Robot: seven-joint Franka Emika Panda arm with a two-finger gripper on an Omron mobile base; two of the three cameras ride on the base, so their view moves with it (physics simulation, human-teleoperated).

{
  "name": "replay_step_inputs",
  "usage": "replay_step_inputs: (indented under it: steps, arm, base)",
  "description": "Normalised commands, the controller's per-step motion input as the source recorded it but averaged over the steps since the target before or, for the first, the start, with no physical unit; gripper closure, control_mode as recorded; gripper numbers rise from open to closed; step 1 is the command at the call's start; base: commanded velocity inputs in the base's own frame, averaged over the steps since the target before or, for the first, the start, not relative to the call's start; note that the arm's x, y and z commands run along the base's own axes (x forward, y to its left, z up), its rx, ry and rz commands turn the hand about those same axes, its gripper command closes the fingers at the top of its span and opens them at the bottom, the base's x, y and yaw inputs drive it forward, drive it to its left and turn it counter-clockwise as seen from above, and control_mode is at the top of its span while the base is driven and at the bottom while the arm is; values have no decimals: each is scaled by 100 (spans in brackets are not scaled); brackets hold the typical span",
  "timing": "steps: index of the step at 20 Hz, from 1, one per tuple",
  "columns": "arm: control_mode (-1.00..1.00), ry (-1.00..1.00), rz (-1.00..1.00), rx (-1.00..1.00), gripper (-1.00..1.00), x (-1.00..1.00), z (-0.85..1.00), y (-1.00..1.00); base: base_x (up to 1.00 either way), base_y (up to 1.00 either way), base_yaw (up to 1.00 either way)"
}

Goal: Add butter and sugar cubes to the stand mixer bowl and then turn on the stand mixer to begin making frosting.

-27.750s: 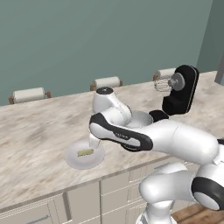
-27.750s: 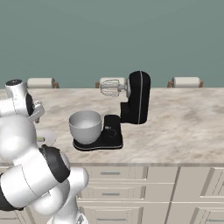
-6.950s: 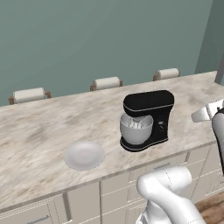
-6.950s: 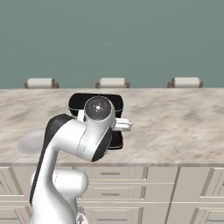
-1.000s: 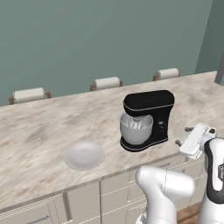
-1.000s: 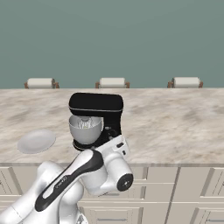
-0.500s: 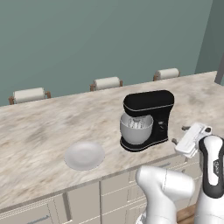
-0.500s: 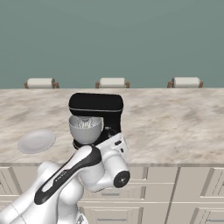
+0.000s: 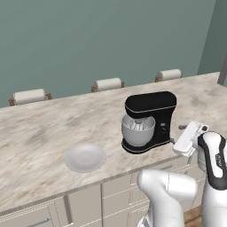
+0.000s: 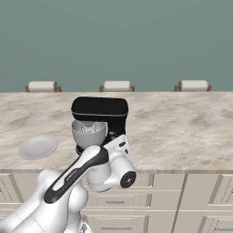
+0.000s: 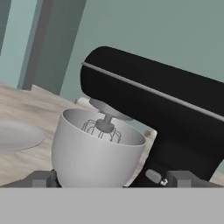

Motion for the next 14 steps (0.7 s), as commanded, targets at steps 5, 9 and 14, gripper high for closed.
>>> replay_step_inputs:
  steps: [5,9,14]
  arm:
    - [-100,0,11,0,-100,13,-1,-1]
    - [-100,0,6,0,-100,22,0,0]
    - [-100,0,0,0,-100,26,-2,0]
  base:
    - [0,0,0]
    - [0,0,0]
    - [0,0,0]
